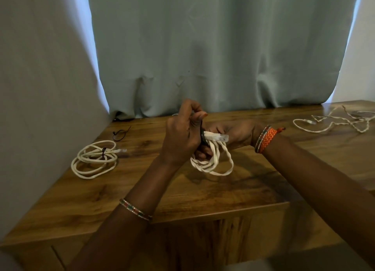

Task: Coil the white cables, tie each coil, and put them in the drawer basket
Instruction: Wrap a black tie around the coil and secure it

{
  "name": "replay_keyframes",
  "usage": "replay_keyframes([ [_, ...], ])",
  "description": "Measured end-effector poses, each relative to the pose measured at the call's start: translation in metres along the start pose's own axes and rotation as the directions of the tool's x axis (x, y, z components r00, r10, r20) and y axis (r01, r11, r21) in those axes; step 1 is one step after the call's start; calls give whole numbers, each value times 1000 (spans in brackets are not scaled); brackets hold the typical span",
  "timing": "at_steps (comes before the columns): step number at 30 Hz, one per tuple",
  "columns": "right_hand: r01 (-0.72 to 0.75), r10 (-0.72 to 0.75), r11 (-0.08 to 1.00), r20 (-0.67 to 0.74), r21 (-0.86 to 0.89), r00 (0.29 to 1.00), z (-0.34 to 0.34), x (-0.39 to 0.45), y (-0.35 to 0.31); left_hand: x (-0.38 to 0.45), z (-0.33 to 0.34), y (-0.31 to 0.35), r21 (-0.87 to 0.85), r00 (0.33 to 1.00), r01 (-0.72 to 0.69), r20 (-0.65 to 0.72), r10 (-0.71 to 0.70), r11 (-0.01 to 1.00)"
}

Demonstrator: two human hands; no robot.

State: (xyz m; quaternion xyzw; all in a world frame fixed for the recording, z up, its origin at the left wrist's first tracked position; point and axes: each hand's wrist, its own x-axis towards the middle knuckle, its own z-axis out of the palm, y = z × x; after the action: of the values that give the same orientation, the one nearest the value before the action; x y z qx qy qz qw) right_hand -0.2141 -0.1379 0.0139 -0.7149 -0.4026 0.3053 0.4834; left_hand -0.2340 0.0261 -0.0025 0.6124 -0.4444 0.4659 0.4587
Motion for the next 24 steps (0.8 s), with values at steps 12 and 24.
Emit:
replay_keyframes([
  [12, -228, -28, 884, -533, -409, 846, 3, -1, -33, -3, -7, -24, 135, 983, 156, 81, -167, 979],
  [24, -269, -60, 931, -833, -245, 550, 3, 21, -14, -5, 5, -37, 78, 875, 467, 103, -473, 881],
])
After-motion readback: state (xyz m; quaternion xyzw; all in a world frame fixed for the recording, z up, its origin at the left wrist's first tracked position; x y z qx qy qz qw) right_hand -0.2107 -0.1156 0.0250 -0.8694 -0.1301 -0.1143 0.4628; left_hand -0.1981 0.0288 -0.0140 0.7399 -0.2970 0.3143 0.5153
